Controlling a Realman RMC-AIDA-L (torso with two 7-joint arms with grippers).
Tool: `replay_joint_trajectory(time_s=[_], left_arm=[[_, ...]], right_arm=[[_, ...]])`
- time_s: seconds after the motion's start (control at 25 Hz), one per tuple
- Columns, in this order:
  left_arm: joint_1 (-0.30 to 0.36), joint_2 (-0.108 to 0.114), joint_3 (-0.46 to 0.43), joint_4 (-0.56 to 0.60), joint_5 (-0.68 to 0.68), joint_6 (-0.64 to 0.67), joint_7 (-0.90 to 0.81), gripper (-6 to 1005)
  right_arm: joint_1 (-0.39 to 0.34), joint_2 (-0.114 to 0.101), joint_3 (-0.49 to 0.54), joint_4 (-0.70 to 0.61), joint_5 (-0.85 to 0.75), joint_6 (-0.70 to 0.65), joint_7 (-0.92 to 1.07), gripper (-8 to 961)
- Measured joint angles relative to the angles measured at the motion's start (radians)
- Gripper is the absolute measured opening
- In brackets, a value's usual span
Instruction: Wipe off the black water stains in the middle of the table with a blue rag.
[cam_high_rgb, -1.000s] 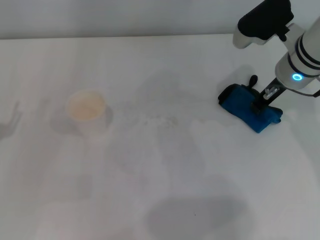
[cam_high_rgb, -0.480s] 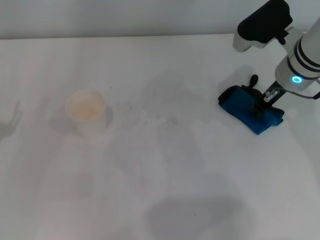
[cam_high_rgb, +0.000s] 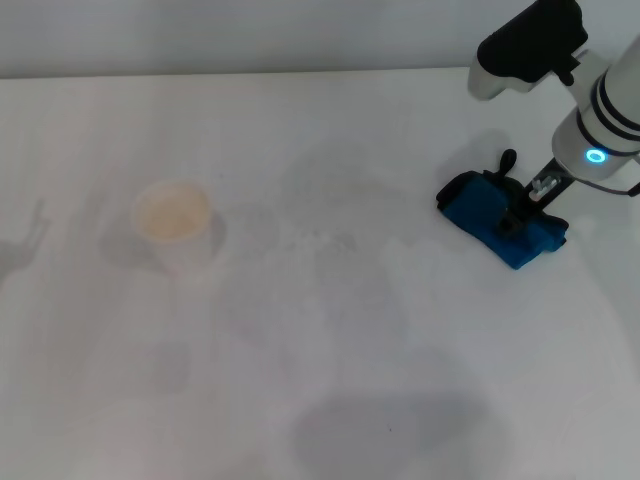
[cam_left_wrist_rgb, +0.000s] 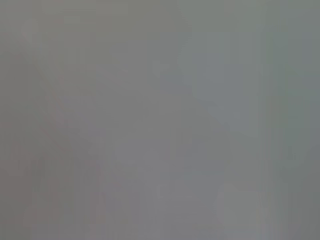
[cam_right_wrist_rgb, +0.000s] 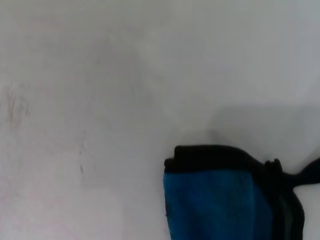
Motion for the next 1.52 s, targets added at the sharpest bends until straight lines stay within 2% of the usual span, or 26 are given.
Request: replay_joint_trajectory(time_s=[0.12, 0.48, 0.64, 0.8, 1.0, 1.24, 1.36, 1.52], left_arm=[[0.000, 0.000, 0.000, 0.000, 0.000, 0.000, 0.000, 887], [0.001, -0.002, 0.000, 0.005, 0.000, -0.001, 0.000, 887], [0.001, -0.002, 0.000, 0.006, 0.000, -0.001, 0.000, 888], [0.000, -0.001, 0.000, 0.006, 0.000, -0.002, 0.000, 888], [-0.003, 0.000, 0.000, 0.006, 0.000, -0.011, -0.001, 888], [-0.009, 0.000, 0.000, 0.002, 0.000, -0.027, -0.001, 887], [-0.011, 0.000, 0.000, 0.000, -0.001, -0.029, -0.002, 887], [-0.010, 0.000, 0.000, -0.001, -0.016, -0.038, -0.002, 887]], right_arm=[[-0.010, -0.001, 0.006, -0.037, 0.000, 0.002, 0.000, 428], [-0.083, 0.001, 0.126, -0.210, 0.037, 0.019, -0.044, 430], [-0.108, 0.001, 0.242, -0.224, 0.105, -0.017, -0.128, 431], [-0.147, -0.002, 0.389, -0.205, 0.261, -0.083, -0.258, 432], [-0.182, -0.004, 0.614, -0.115, 0.449, -0.171, -0.442, 433], [-0.254, -0.005, 0.848, 0.087, 0.876, -0.241, -0.870, 434], [-0.287, -0.006, 0.917, 0.209, 1.092, -0.250, -1.093, 434], [-0.311, -0.003, 0.936, 0.315, 1.280, -0.265, -1.364, 433]])
